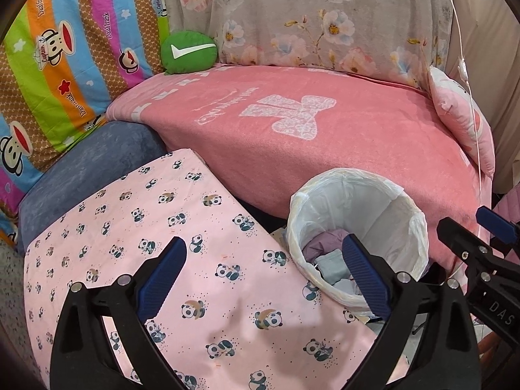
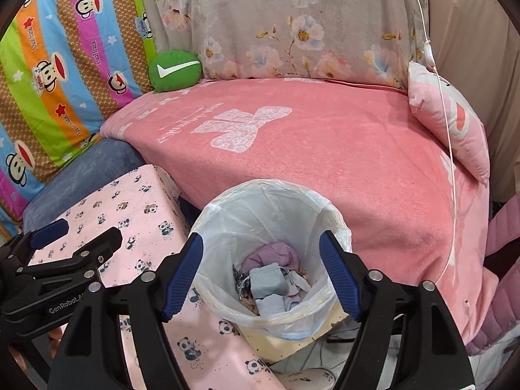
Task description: Collect trash
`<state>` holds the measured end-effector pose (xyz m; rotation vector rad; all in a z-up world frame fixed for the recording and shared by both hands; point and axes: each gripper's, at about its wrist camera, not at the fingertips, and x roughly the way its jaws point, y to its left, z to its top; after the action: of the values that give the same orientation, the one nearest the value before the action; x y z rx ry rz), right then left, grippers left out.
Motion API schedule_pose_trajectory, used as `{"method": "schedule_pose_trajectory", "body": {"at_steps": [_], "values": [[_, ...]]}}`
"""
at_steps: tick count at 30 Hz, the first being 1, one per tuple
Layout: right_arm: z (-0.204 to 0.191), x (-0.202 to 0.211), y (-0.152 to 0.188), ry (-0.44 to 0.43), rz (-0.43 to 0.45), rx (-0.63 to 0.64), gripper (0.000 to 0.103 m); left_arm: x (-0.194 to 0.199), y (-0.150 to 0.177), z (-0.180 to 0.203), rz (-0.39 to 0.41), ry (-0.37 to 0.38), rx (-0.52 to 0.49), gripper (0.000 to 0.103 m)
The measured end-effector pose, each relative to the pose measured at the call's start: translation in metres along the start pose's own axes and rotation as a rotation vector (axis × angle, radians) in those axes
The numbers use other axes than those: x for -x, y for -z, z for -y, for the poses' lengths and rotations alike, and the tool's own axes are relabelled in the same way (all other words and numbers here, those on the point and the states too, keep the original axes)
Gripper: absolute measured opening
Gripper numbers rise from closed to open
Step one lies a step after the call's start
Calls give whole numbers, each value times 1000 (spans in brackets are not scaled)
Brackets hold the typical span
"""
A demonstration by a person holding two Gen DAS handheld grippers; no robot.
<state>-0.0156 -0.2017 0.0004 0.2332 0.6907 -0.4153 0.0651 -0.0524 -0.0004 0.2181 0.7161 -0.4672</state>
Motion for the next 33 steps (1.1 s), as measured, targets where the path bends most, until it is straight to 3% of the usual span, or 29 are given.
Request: {"method": "schedule_pose_trajectory", "body": {"at_steps": [6, 9, 12, 33], "values": [[2, 0, 2, 8, -19, 5, 87, -1, 4, -1, -13, -5, 9, 93], [5, -2, 4, 12, -39, 7, 87, -1, 6, -1, -15, -9, 8, 93], [5, -1, 7, 16, -40, 4, 99, -2, 8, 1, -20, -13, 8, 93], [5, 0, 18, 65, -11, 43, 99, -4, 15, 6, -35, -43, 16, 94]]}}
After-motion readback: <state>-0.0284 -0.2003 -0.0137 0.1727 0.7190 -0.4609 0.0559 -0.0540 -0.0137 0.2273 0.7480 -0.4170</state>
